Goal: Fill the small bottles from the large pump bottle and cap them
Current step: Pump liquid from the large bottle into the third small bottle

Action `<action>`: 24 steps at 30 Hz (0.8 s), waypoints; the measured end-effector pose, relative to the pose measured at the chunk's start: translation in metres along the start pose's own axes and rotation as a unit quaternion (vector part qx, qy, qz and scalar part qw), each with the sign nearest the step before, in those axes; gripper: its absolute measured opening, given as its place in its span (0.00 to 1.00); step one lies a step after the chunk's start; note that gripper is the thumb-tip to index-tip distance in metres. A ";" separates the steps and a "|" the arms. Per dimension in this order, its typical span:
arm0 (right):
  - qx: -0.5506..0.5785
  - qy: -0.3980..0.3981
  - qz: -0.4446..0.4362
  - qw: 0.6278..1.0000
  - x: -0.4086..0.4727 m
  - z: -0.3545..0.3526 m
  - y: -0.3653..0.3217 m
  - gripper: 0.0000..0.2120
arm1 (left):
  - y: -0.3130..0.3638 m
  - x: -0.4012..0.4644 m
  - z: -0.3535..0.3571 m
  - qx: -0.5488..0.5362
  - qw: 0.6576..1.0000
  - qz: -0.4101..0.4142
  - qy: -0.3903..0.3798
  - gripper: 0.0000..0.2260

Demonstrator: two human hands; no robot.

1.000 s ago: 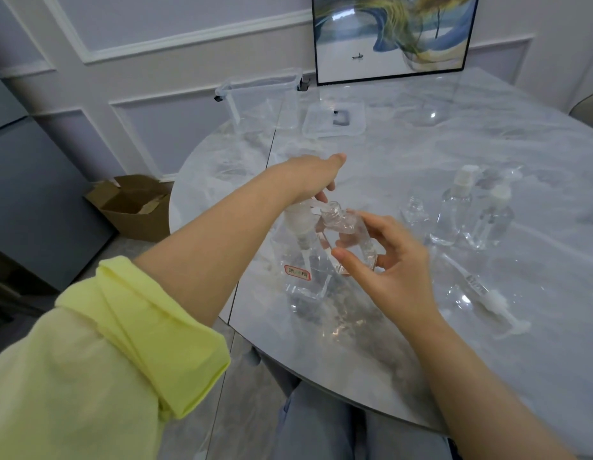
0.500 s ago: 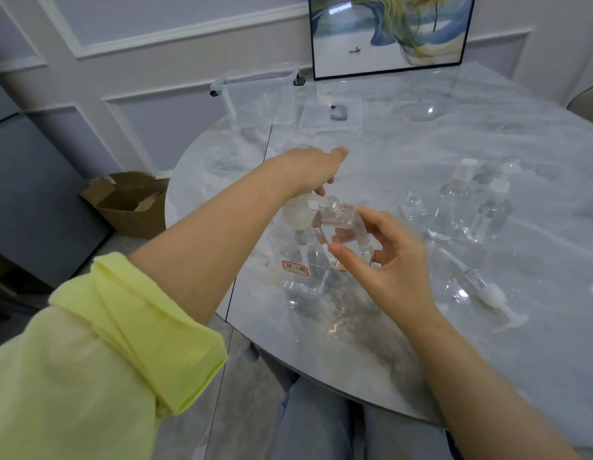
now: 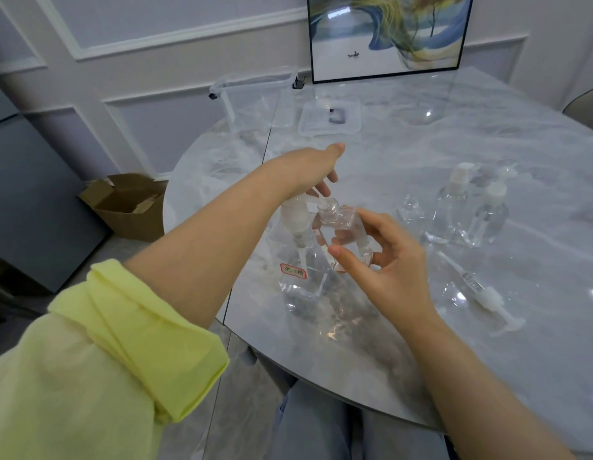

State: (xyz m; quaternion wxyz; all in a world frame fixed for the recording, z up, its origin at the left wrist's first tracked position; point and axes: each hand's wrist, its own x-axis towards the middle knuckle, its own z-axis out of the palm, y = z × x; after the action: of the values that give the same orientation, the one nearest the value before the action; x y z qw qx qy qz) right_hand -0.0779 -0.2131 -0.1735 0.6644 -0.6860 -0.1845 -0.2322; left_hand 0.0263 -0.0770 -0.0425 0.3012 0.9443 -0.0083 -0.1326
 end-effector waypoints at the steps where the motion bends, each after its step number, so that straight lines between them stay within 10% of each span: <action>1: -0.001 0.000 0.000 1.000 0.000 0.001 0.000 0.23 | -0.001 0.000 -0.001 -0.006 1.000 0.000 0.003 0.28; 11: 0.016 0.011 0.037 0.999 -0.002 0.002 -0.002 0.21 | 0.001 -0.006 -0.003 -0.010 1.000 -0.007 0.022 0.28; 24: 0.019 0.039 0.092 0.995 -0.003 0.005 0.004 0.19 | 0.001 -0.021 -0.011 -0.248 0.934 0.073 0.247 0.32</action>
State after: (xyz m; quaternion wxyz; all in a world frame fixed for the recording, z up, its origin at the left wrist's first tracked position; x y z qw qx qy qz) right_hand -0.0780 -0.2086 -0.1782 0.7029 -0.6775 -0.0991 -0.1927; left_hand 0.0089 -0.0691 -0.0280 0.5268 0.8395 0.0310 0.1295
